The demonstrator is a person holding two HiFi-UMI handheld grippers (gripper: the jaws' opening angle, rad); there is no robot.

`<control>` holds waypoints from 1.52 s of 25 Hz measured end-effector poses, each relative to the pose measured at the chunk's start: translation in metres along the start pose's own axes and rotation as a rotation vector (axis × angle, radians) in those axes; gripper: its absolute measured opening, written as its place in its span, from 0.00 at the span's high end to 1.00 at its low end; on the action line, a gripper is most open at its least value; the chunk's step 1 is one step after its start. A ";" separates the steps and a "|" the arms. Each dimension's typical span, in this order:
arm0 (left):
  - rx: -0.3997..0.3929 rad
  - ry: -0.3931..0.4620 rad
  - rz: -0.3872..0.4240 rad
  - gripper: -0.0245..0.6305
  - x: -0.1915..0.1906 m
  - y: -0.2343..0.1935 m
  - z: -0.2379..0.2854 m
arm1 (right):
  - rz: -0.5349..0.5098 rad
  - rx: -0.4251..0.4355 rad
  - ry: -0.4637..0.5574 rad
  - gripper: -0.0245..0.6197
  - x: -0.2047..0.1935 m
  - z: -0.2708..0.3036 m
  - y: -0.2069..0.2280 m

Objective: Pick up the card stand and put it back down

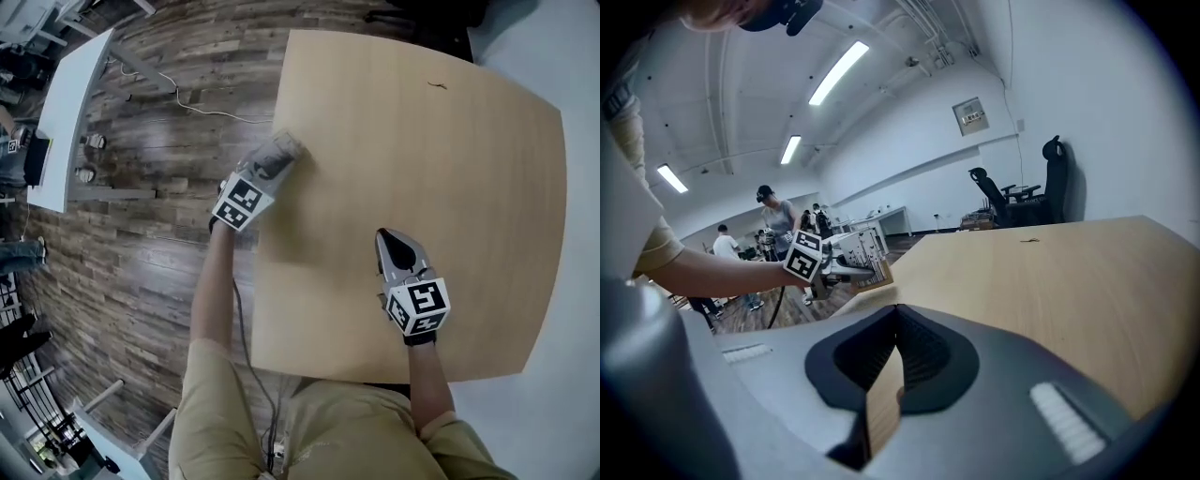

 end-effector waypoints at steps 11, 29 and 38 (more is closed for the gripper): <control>-0.216 0.002 0.116 0.86 -0.014 -0.004 0.042 | -0.015 0.027 0.009 0.95 0.004 0.037 -0.005; 0.262 0.193 -0.387 0.47 0.033 0.116 -0.122 | -0.024 0.047 0.093 0.95 -0.005 -0.082 -0.062; 0.519 0.367 -0.502 0.76 0.135 0.267 -0.240 | -0.080 0.077 0.234 0.95 0.009 -0.210 -0.100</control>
Point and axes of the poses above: the fingertips, and each gripper's own axes: z forward along the fingers, y to its right, x out of its top, the point moved 5 cm from there along -z, backward along the fingers, and after that the axes turned 3 degrees about -y, right-handed, at the moved point
